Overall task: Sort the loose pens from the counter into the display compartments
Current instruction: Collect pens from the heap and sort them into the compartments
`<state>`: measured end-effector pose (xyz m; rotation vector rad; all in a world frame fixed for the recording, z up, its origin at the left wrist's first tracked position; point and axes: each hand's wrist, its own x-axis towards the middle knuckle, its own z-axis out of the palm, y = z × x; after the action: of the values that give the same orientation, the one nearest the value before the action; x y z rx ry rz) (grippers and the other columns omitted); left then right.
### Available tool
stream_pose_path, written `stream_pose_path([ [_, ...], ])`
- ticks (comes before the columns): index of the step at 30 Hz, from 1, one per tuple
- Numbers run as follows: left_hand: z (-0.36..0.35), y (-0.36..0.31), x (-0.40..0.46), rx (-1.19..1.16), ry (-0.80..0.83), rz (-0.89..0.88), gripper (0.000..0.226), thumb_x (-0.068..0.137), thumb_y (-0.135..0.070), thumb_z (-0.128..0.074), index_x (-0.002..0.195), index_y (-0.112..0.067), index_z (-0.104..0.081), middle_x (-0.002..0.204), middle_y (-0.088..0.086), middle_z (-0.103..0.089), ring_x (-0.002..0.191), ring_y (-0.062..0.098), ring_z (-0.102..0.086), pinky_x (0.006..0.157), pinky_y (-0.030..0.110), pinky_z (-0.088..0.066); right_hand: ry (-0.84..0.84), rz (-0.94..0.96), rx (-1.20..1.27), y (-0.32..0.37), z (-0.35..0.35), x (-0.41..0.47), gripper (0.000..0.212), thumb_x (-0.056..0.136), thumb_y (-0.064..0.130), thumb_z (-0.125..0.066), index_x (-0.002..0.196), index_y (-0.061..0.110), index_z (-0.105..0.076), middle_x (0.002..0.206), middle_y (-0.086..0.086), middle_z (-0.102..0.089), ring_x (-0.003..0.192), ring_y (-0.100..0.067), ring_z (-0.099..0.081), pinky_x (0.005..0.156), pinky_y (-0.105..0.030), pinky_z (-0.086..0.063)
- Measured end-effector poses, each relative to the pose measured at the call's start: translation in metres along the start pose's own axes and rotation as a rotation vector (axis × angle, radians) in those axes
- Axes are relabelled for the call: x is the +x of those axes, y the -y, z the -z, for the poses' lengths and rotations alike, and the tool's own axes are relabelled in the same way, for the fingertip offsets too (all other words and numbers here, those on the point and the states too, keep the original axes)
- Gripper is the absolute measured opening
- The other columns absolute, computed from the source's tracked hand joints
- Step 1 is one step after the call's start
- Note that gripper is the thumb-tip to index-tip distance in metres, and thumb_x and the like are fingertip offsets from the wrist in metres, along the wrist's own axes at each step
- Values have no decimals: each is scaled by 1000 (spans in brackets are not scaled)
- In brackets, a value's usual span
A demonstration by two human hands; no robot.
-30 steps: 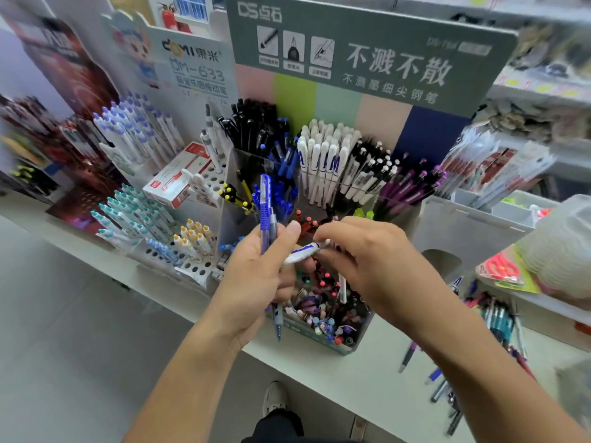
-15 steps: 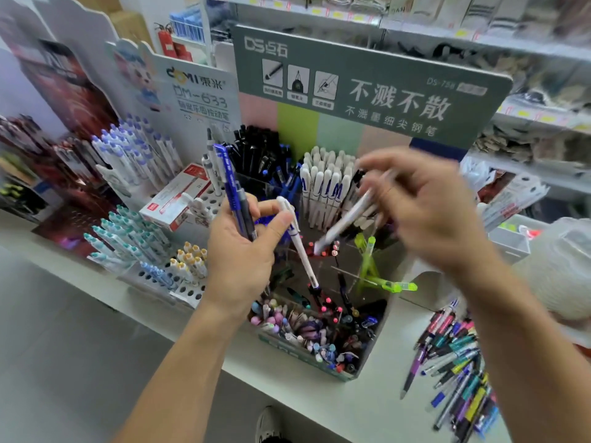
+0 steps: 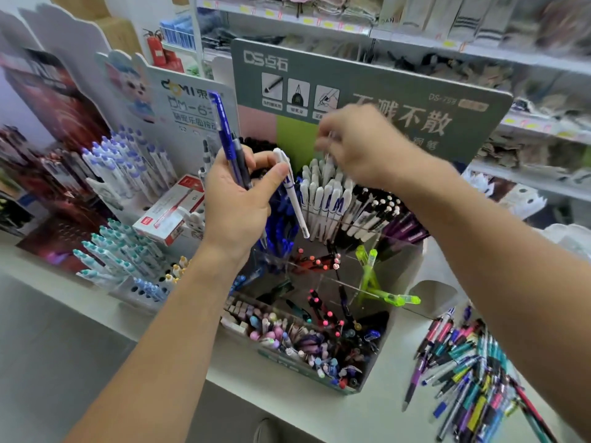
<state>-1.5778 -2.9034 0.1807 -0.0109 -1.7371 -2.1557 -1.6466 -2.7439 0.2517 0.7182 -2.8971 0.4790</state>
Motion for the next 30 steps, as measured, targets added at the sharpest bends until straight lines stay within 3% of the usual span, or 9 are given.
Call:
stream_pose_path([
  [5, -6, -7, 10, -52, -26, -30, 38, 88, 3, -72, 85, -18, -40, 96, 13, -67, 68, 8, -62, 56, 13, -44, 123, 47, -213, -1, -39, -17, 26, 108, 24, -37, 119, 12, -57, 112, -10, -60, 109, -31, -52, 93, -44, -45],
  [8, -8, -5, 9, -45, -19, -28, 39, 88, 2, -73, 84, -18, -40, 96, 13, -67, 67, 6, -61, 57, 12, -44, -39, 11, 32, -4, -25, -29, 34, 104, 10, -48, 137, 18, -52, 122, 0, -58, 109, -17, -54, 93, -30, -47],
  [12, -7, 0, 9, -33, -32, -26, 39, 87, 2, -74, 83, -19, -40, 94, 10, -68, 68, 7, -61, 58, 13, -44, -192, 31, 115, -9, -3, -30, 12, 93, 14, -72, 103, 13, -78, 93, 1, -75, 81, -9, -67, 81, -21, -55],
  [17, -7, 0, 12, -54, -42, -9, 40, 86, 2, -74, 83, -19, -40, 92, 8, -68, 72, 11, -63, 56, 13, -44, 63, 24, -106, -8, -15, -20, 18, 89, 2, -64, 88, 9, -80, 88, -9, -76, 82, -25, -69, 82, -39, -59],
  [19, -9, -2, 15, -84, -37, -8, 41, 85, 2, -75, 82, -19, -40, 90, 6, -69, 72, 12, -64, 54, 13, -45, 132, 9, -127, -9, -9, -17, 23, 88, 3, -61, 90, 13, -81, 91, -5, -77, 85, -22, -69, 82, -35, -59],
  [22, -15, -7, 20, -94, 28, -26, 40, 83, -2, -79, 82, -19, -43, 93, 8, -73, 70, 13, -66, 50, 17, -48, 101, 16, 149, -11, 14, -23, 23, 94, 13, -67, 114, 20, -76, 105, 7, -74, 86, -5, -69, 79, -13, -54],
  [24, -23, -12, 24, -78, 60, -52, 40, 81, -6, -81, 82, -19, -44, 94, 10, -74, 72, 16, -68, 51, 30, -51, 69, 63, 434, -9, 24, -27, 35, 90, 23, -76, 124, 19, -69, 108, 3, -73, 87, -7, -72, 79, -20, -58],
  [27, -35, -21, 30, -64, 51, -91, 39, 80, -7, -83, 83, -18, -45, 94, 7, -74, 84, 22, -71, 65, 26, -55, 3, 130, 465, -5, 20, -27, 31, 87, 16, -78, 117, 15, -70, 92, -4, -77, 79, -17, -74, 75, -30, -61],
  [30, -36, -19, 35, 89, -70, -190, 35, 83, -15, -82, 83, -20, -47, 90, 0, -73, 87, 16, -71, 81, 27, -55, -242, 70, 524, -9, 17, -29, 40, 89, 4, -73, 127, 14, -62, 83, -6, -73, 67, -16, -72, 65, -30, -61],
])
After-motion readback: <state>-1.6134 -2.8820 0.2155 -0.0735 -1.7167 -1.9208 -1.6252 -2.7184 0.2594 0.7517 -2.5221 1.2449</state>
